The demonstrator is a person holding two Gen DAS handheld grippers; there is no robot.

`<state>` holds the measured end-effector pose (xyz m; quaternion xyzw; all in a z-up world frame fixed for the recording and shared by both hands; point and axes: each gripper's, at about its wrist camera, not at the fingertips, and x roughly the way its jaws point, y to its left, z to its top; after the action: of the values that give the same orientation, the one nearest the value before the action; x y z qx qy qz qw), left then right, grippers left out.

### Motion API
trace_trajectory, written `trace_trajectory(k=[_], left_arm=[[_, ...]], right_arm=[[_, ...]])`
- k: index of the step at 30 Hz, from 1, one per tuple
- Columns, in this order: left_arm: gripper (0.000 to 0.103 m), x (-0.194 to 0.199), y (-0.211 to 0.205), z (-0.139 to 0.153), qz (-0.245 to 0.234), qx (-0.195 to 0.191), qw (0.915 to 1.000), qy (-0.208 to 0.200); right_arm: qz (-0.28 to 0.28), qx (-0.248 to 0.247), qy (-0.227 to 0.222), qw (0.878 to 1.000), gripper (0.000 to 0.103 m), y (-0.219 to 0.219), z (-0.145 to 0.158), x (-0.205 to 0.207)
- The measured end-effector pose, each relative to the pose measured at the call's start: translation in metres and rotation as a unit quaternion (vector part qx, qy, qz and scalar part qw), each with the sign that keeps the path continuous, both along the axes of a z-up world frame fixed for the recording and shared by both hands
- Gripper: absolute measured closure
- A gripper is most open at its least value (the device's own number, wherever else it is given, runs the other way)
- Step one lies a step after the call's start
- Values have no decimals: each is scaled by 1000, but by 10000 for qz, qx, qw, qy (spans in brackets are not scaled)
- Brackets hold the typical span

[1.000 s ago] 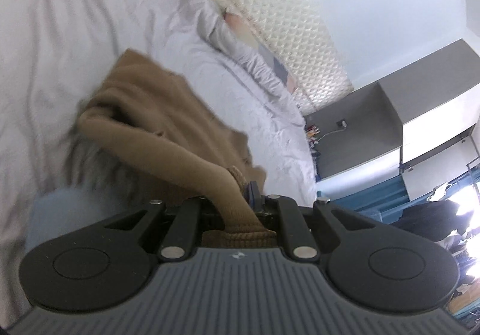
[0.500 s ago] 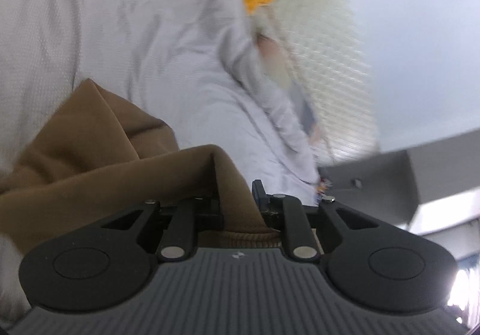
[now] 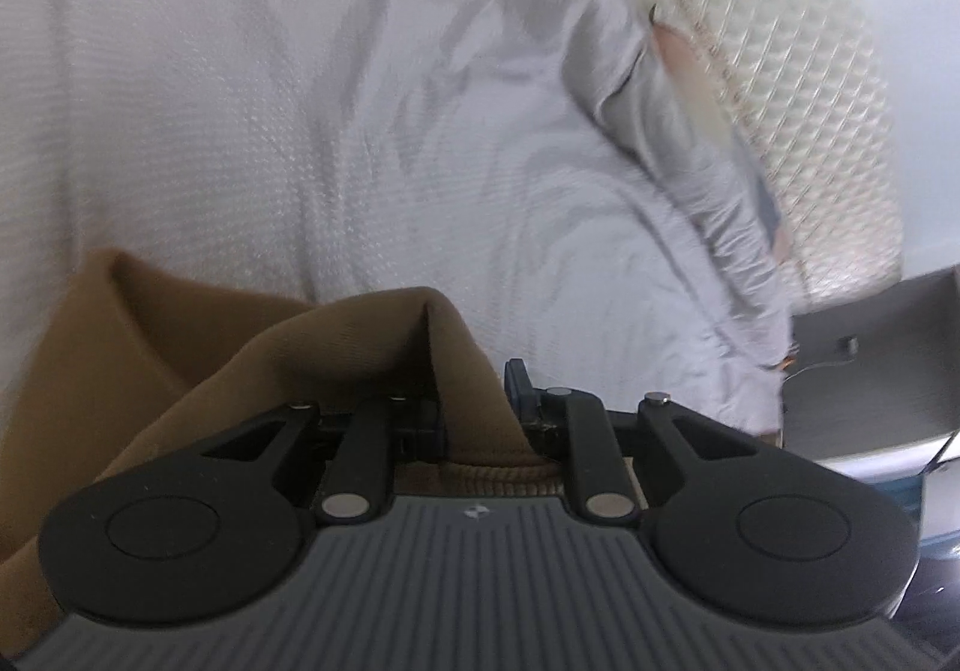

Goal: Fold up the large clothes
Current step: 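Lift the hem with both grippers and fold it toward the hood, then open the left gripper on the folded hoodie while the right gripper releases too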

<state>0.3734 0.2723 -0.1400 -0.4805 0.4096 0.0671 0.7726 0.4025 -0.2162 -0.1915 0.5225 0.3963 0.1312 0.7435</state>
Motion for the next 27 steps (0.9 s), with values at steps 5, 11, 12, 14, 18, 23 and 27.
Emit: trace_trajectory(k=[5, 11, 12, 14, 18, 23, 27], left_arm=[[82, 22, 3, -30, -108, -77, 9998, 131], [80, 10, 2, -20, -281, 12, 9996, 41], [78, 8, 3, -18, -304, -45, 9995, 36], [77, 6, 5, -14, -463, -98, 9989, 27], [57, -2, 17, -1, -676, -329, 9972, 32], [44, -27, 53, 25, -508, -549, 9972, -31], [44, -57, 62, 54, -368, 69, 9993, -49]], right_arm=[[82, -218, 190, 9995, 85, 5, -15, 12], [82, -255, 28, 9996, 85, 9, -14, 9], [79, -241, 1, 9997, 86, 11, -15, 13], [73, -206, -71, 9997, 86, 10, -15, 10], [82, -214, -163, 9996, 86, 8, -13, 4], [87, -163, -183, 9997, 85, 6, -13, 5], [99, -131, -121, 9998, 85, 7, -12, 8]])
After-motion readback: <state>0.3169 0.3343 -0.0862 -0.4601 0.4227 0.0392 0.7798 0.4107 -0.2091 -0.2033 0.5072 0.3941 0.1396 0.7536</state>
